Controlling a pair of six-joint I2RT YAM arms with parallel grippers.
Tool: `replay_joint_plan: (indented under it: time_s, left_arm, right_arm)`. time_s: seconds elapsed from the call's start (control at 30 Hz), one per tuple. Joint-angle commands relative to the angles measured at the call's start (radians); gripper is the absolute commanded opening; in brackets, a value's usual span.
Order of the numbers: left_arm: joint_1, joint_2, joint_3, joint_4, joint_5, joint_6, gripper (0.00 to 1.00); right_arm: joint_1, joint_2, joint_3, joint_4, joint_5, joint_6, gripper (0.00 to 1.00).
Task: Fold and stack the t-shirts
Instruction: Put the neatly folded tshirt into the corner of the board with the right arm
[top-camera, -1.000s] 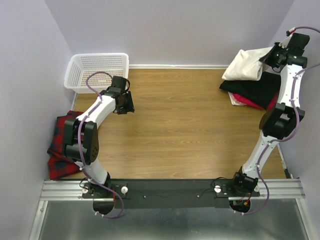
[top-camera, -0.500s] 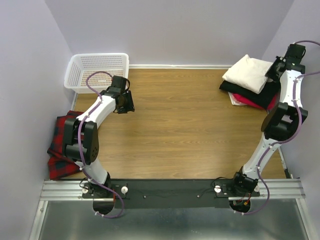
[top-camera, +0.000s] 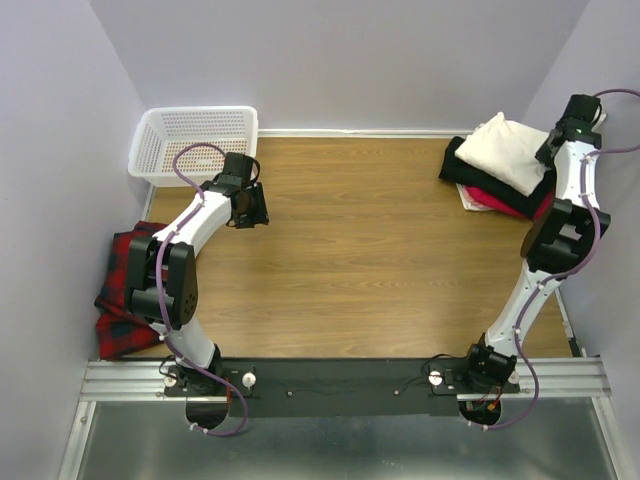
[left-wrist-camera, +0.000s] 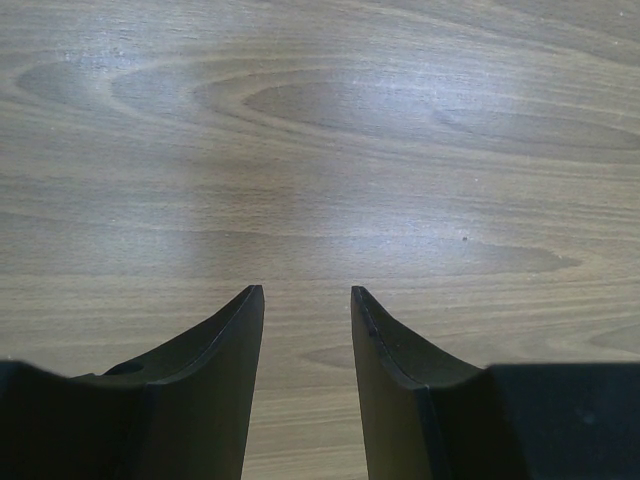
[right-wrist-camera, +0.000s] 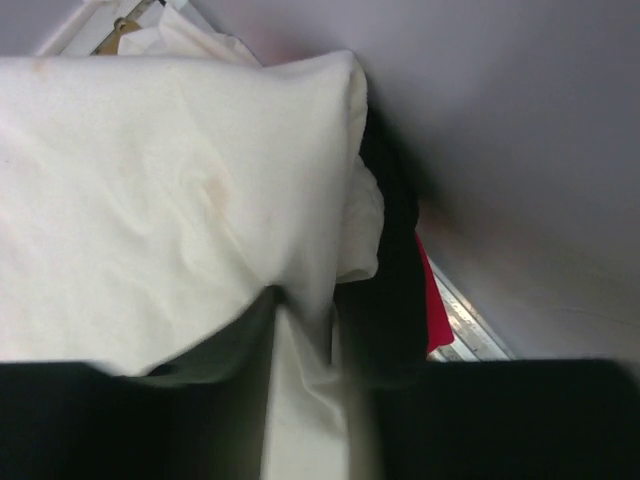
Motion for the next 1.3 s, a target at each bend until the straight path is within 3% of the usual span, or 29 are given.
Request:
replay_joint_plan:
  time_s: [0.0,0.07,0.17,0.43,0.67,0.77,0.8,0.87,1.1,1.27]
  left_arm:
    - [0.005,-0.015,0.019,-0.020,0.012,0.022,0.49]
    - [0.005,-0.022,0.013,-0.017,0.014,0.023,0.49]
    - [0.005,-0.025,0.008,0.004,0.028,0.026,0.49]
    - [0.003,-0.061,0.017,0.128,0.106,0.060,0.49]
    - [0.003,-0.112,0.022,0.200,0.147,0.115,0.50]
    - [0.000,-0.146,0.005,0.219,0.150,0.132,0.60]
    - [0.000,-0.156,0.002,0.222,0.126,0.131,0.96]
    - [0.000,-0.184,-0.010,0.230,0.121,0.140,0.96]
    - [-0.006,-0.267,-0.065,0.280,0.106,0.135,0.96]
    - [-0.010,-0.350,-0.117,0.329,0.077,0.132,0.96]
  right_arm:
    - [-0.027,0.031,0.014,0.009,0.030,0.039,0.49]
    - [-0.027,0.020,0.025,0.008,0.027,0.046,0.58]
    - [-0.027,-0.014,0.060,0.000,0.017,0.060,0.61]
    - [0.027,-0.155,0.057,-0.006,-0.003,0.060,0.62]
    - [0.195,-0.293,-0.029,-0.006,-0.004,0.034,0.64]
    - [0.267,-0.357,-0.098,0.002,-0.094,0.020,0.68]
    - [0.286,-0.382,-0.159,0.017,-0.148,0.008,0.70]
    - [0.355,-0.463,-0.234,0.082,-0.154,-0.009,0.77]
    - [0.475,-0.658,-0.526,0.235,-0.280,0.010,0.87]
    - [0.557,-0.785,-0.758,0.368,-0.279,0.011,0.95]
